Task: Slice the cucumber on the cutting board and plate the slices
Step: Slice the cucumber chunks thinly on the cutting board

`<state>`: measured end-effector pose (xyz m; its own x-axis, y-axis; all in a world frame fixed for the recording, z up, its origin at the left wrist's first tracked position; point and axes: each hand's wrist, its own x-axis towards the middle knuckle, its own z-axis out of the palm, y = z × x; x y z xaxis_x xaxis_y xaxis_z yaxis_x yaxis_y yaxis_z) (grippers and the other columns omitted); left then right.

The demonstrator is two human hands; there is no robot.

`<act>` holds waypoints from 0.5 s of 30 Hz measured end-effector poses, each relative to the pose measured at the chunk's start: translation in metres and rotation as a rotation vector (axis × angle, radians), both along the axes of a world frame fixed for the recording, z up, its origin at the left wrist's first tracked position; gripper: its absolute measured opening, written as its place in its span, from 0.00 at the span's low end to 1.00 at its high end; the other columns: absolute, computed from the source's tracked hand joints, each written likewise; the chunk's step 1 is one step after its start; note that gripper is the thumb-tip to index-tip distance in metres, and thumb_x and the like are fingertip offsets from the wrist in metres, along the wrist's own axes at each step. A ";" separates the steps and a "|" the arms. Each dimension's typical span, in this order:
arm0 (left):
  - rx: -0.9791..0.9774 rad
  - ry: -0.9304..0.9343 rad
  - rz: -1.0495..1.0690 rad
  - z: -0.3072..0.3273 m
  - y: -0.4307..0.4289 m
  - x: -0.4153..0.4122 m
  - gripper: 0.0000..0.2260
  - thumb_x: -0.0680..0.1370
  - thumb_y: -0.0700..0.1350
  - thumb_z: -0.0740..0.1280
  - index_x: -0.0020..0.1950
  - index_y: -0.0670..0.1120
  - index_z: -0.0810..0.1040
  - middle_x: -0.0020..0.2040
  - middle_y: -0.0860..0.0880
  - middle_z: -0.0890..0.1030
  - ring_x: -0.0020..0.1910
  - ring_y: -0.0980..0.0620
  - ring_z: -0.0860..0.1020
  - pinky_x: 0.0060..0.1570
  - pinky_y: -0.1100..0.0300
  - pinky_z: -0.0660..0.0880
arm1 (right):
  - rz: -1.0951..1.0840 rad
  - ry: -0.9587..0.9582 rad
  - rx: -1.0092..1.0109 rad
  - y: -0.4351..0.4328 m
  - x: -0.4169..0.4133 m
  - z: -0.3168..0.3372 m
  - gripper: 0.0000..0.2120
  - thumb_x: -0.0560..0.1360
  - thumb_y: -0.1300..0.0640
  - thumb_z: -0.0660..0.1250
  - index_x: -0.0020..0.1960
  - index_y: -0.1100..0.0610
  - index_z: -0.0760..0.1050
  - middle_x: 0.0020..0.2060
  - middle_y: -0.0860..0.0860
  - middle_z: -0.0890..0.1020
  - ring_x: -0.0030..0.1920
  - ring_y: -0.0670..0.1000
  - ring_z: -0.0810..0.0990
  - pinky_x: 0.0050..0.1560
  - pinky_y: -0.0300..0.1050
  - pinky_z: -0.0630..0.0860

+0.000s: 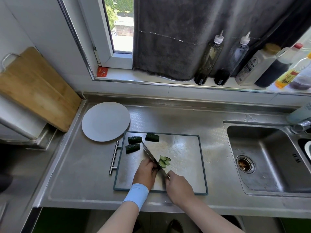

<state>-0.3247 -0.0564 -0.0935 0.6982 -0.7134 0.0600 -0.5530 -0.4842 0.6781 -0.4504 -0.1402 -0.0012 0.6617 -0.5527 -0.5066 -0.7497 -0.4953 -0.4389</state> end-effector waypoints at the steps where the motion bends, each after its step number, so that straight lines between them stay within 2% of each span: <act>1: 0.003 -0.003 0.001 0.001 0.000 0.000 0.04 0.71 0.41 0.71 0.44 0.47 0.79 0.45 0.51 0.77 0.46 0.52 0.74 0.41 0.55 0.76 | -0.006 -0.005 0.002 0.000 0.000 0.001 0.10 0.81 0.51 0.53 0.50 0.52 0.71 0.41 0.51 0.79 0.42 0.55 0.77 0.41 0.49 0.74; 5: 0.004 0.009 0.002 0.001 -0.001 0.001 0.03 0.71 0.42 0.71 0.44 0.47 0.79 0.44 0.51 0.77 0.46 0.52 0.74 0.42 0.58 0.75 | -0.023 -0.034 -0.001 0.001 -0.001 0.006 0.13 0.81 0.49 0.53 0.48 0.52 0.74 0.40 0.50 0.81 0.41 0.54 0.78 0.41 0.49 0.75; 9: 0.024 0.039 0.019 -0.001 -0.001 0.002 0.02 0.72 0.43 0.71 0.44 0.47 0.79 0.45 0.51 0.77 0.47 0.53 0.75 0.44 0.59 0.74 | -0.008 -0.063 -0.030 0.004 -0.008 0.010 0.12 0.82 0.50 0.53 0.47 0.51 0.73 0.38 0.48 0.79 0.38 0.52 0.77 0.37 0.47 0.70; 15: 0.023 0.042 0.016 -0.001 -0.001 0.003 0.03 0.72 0.43 0.71 0.44 0.47 0.80 0.45 0.51 0.77 0.47 0.53 0.75 0.45 0.61 0.74 | -0.007 -0.037 -0.023 0.004 -0.008 0.011 0.12 0.82 0.50 0.53 0.49 0.52 0.73 0.39 0.49 0.80 0.40 0.53 0.78 0.40 0.48 0.73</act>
